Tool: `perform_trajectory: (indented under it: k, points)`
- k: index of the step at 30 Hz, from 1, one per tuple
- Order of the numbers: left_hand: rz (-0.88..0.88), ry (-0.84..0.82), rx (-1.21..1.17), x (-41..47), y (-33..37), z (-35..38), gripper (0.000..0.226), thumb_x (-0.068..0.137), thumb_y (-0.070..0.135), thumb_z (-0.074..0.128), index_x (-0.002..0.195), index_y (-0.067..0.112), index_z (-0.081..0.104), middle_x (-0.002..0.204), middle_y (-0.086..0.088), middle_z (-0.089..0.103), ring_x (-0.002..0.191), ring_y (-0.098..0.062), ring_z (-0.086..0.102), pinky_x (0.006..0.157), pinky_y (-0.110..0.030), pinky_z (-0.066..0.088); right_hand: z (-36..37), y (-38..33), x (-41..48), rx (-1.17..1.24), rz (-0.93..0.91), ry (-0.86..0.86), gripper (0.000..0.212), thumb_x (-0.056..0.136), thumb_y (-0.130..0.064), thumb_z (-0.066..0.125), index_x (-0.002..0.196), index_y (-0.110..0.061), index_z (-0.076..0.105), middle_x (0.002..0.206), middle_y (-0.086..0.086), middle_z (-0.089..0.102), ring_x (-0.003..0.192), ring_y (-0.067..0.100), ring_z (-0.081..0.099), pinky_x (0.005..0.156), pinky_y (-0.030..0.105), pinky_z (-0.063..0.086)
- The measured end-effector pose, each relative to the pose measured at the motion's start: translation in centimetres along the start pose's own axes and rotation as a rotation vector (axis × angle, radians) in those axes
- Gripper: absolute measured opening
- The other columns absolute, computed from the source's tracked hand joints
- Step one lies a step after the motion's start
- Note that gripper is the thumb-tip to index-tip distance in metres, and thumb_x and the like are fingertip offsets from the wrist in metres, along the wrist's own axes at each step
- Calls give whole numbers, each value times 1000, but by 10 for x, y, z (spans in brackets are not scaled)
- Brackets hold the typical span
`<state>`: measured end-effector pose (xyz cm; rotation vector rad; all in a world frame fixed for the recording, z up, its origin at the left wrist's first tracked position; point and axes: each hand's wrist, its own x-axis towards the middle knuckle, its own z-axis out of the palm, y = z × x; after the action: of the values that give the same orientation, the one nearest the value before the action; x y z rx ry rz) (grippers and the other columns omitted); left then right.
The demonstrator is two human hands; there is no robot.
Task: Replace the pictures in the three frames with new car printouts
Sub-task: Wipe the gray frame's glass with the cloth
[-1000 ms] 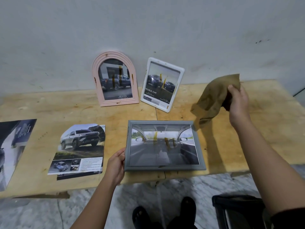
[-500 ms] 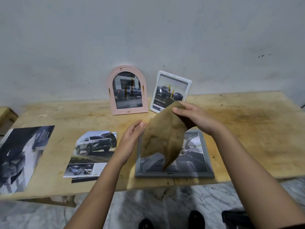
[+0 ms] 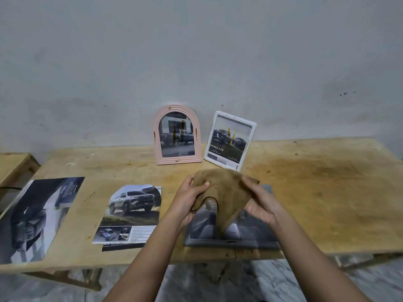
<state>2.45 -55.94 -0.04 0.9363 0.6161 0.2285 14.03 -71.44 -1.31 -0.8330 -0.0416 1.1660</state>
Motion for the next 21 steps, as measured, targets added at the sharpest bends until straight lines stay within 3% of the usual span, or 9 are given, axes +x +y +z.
perform_trajectory:
  k: [2, 3, 5, 7, 9, 13, 17, 21]
  points:
    - [-89, 27, 45, 1, -3, -5, 21, 88, -1, 55, 109, 2, 57, 91, -18, 68, 72, -22, 68, 56, -26, 57, -1, -5, -3, -118, 43, 151, 20, 69, -8, 77, 84, 4, 73, 86, 20, 72, 72, 24, 72, 62, 32, 60]
    - [-127, 17, 48, 2, -4, -7, 19, 90, 0, 53, 108, 0, 57, 87, -18, 68, 70, -22, 69, 55, -26, 56, -1, -11, -3, -153, 47, 215, 13, 78, -7, 67, 81, 4, 71, 78, 18, 73, 64, 22, 72, 56, 29, 59]
    - [-188, -34, -25, 4, -6, -9, 19, 92, 5, 49, 108, -2, 58, 87, -19, 69, 69, -24, 70, 56, -31, 58, -3, -21, 0, -126, -36, 279, 16, 82, -11, 63, 91, 3, 66, 77, 15, 72, 63, 21, 71, 57, 29, 59]
    - [-233, -85, -145, 6, -8, -7, 30, 95, 14, 45, 113, -7, 57, 94, -21, 67, 73, -26, 70, 66, -39, 60, -2, -24, 2, -68, -157, 241, 32, 80, -13, 65, 109, -1, 60, 91, 13, 71, 77, 22, 70, 67, 31, 60]
    - [-266, -90, -192, 7, -11, -7, 33, 96, 20, 45, 112, -7, 57, 90, -19, 67, 70, -25, 70, 68, -37, 58, -1, -18, 2, -113, -142, 174, 34, 83, -6, 61, 116, -1, 56, 100, 15, 69, 83, 24, 69, 70, 34, 59]
    - [-350, -46, -128, 5, -14, -11, 20, 94, 10, 50, 100, -6, 59, 68, -18, 70, 53, -22, 69, 45, -28, 56, -7, -9, -2, -288, 66, 290, 13, 85, 5, 58, 96, 7, 64, 79, 17, 72, 64, 21, 71, 55, 27, 58]
    - [-305, -59, -119, 8, -21, -12, 13, 94, 0, 45, 99, -3, 56, 76, -18, 70, 63, -22, 71, 53, -31, 59, -12, -9, 2, -327, 34, 448, 9, 87, -4, 61, 95, 0, 62, 74, 11, 71, 58, 17, 70, 49, 23, 55]
    - [-148, -7, -38, 12, -21, -3, 7, 93, 1, 49, 91, 2, 56, 81, -15, 69, 72, -21, 68, 63, -31, 59, -7, -18, 1, -533, -88, 434, 27, 79, -3, 70, 103, -3, 58, 93, 13, 70, 80, 23, 69, 68, 32, 58]
